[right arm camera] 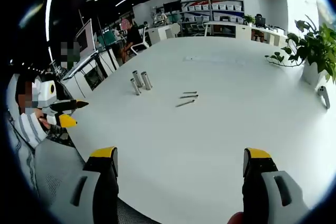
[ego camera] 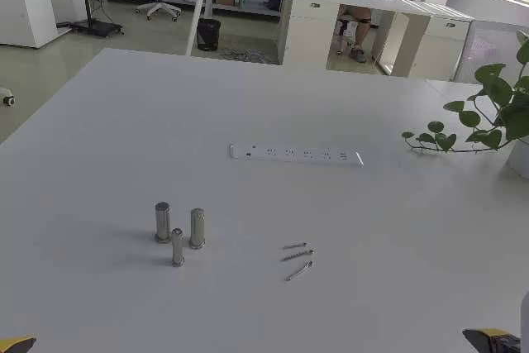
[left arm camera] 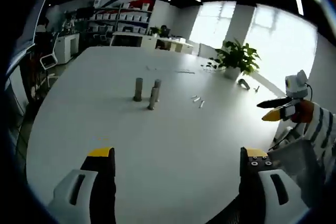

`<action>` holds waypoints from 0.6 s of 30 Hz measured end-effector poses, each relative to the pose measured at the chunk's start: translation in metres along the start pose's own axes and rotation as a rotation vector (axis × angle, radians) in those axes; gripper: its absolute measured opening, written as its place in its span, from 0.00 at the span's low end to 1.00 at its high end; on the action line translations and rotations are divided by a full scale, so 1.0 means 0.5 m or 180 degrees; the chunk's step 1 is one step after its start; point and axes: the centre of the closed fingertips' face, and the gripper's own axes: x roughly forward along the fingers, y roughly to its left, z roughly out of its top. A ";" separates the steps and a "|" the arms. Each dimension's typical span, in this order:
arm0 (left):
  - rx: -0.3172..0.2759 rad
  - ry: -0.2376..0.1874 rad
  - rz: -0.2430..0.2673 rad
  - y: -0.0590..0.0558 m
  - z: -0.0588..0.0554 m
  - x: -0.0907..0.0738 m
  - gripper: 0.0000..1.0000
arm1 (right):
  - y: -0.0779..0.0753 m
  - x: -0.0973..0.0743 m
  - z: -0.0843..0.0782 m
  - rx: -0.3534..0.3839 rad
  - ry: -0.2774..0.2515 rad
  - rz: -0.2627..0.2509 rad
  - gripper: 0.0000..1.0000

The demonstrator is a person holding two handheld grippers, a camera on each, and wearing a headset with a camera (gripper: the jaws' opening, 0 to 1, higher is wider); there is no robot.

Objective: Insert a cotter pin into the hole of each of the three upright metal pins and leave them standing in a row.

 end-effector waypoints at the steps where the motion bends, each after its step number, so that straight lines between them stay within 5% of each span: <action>1: 0.0006 -0.0043 -0.0015 -0.001 0.005 -0.001 0.96 | 0.000 -0.002 0.000 0.0005 -0.0003 -0.0005 0.98; 18: 0.0174 0.0037 0.0010 0.001 0.005 -0.001 0.99 | -0.007 -0.012 -0.003 0.0046 -0.0005 -0.0046 0.98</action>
